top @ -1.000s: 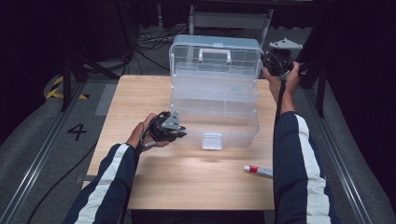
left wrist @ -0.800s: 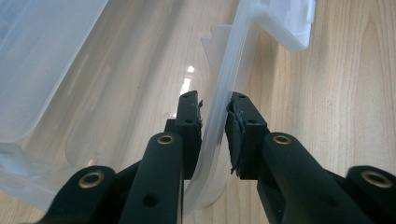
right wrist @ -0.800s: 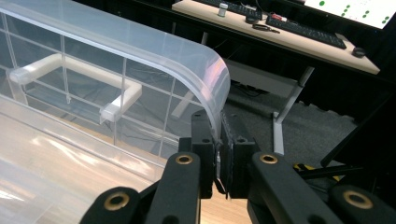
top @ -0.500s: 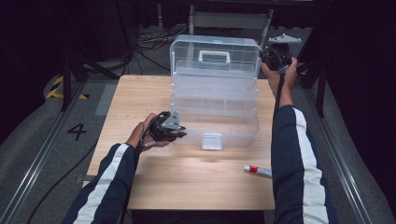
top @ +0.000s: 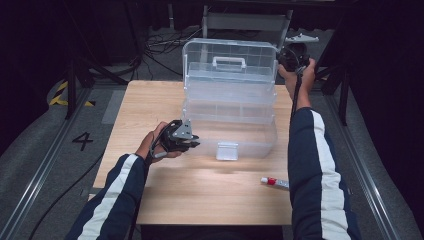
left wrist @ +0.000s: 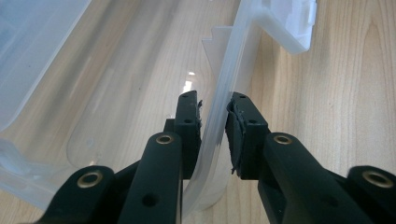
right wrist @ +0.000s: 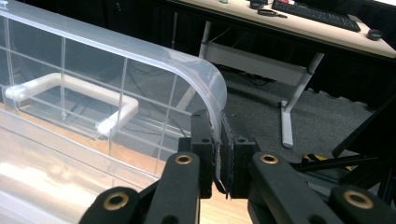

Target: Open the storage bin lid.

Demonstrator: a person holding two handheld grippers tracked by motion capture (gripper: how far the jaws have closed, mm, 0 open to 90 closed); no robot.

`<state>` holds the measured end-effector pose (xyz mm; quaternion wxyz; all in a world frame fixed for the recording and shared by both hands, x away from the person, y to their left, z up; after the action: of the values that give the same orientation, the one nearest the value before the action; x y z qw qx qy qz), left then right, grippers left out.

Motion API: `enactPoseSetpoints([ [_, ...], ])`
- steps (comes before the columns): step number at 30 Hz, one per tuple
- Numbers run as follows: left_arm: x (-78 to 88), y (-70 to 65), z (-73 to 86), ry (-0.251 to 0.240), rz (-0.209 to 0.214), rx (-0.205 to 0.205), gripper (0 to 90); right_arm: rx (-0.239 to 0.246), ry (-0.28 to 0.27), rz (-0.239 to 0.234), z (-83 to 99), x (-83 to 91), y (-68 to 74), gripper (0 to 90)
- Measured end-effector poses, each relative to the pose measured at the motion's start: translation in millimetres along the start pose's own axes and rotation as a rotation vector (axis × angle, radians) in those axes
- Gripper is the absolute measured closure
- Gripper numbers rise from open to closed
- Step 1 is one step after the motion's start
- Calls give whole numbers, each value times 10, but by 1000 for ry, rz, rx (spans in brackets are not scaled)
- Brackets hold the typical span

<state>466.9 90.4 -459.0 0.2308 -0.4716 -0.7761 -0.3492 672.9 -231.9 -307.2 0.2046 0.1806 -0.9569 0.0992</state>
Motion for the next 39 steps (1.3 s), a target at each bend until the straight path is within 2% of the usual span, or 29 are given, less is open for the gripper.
enactPoseSetpoints([
  [10, -2, -3, -2, -1, 0, 7, 754, -6, 10, 22, 3, -141, -33, 845],
  [16, -2, -2, 0, -4, -1, 2, 755, -26, 19, 35, 10, -233, -52, 846],
  [39, -13, -8, -6, -9, 4, 13, 755, -26, 52, 30, 25, -382, -101, 841],
])
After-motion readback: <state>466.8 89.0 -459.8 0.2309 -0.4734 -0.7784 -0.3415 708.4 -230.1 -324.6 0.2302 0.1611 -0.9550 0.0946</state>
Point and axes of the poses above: each handheld gripper's, and its own axes: x roughly backward along the jaws, z roughly out of its underside, y roughly to its left, the point moved 7 cm from there along -x, roughly forward along the jaws, and after that the axes turned 7 degrees about -z, right-handed, at the moved point
